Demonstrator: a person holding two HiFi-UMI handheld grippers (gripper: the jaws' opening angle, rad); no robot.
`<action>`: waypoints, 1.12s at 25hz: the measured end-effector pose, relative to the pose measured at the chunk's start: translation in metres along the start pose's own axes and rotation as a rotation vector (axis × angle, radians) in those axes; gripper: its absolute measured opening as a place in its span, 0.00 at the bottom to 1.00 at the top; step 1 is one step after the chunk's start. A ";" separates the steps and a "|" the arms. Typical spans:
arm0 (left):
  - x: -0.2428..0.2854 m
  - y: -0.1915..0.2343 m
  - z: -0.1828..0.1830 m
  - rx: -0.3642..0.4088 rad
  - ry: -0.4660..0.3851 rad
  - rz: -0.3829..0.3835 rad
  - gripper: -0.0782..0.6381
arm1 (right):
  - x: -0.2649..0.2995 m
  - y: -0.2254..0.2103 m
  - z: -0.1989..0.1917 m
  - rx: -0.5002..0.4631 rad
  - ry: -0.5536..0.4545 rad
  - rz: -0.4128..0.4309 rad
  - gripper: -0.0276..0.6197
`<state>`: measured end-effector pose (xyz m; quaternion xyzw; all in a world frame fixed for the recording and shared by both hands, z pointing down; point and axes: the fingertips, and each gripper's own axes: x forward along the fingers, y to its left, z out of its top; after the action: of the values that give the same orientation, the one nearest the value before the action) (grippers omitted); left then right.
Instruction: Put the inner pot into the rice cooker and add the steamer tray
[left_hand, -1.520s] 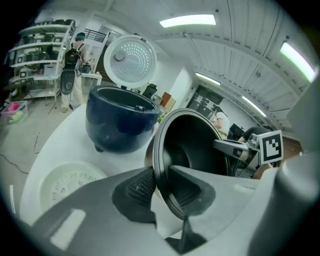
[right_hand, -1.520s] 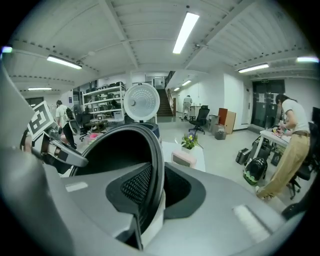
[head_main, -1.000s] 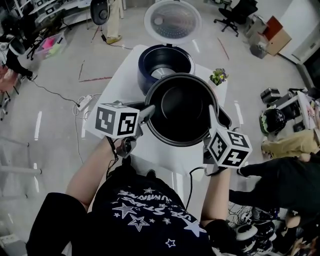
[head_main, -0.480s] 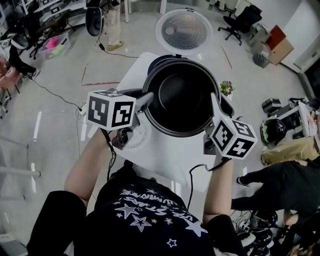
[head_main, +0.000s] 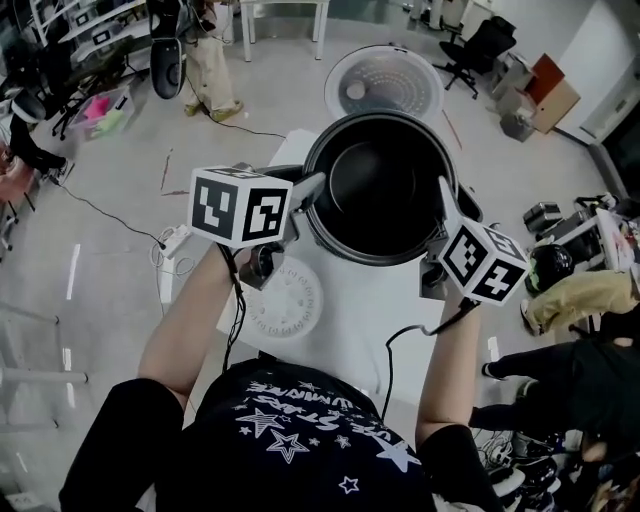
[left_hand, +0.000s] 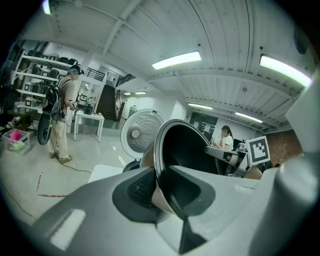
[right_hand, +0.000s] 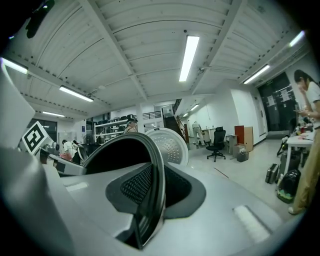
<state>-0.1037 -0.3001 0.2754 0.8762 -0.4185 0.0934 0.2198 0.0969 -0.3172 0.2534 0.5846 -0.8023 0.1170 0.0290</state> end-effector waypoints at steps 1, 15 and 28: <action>0.001 0.006 0.007 0.006 -0.004 -0.004 0.22 | 0.006 0.002 0.003 0.007 -0.001 -0.005 0.18; 0.052 0.055 0.025 -0.016 0.064 -0.068 0.22 | 0.063 -0.012 -0.011 0.061 0.070 -0.111 0.18; 0.117 0.063 -0.007 -0.016 0.175 -0.080 0.22 | 0.086 -0.062 -0.064 0.096 0.195 -0.198 0.18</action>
<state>-0.0783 -0.4124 0.3418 0.8789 -0.3631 0.1577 0.2661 0.1232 -0.4012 0.3406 0.6476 -0.7275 0.2080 0.0900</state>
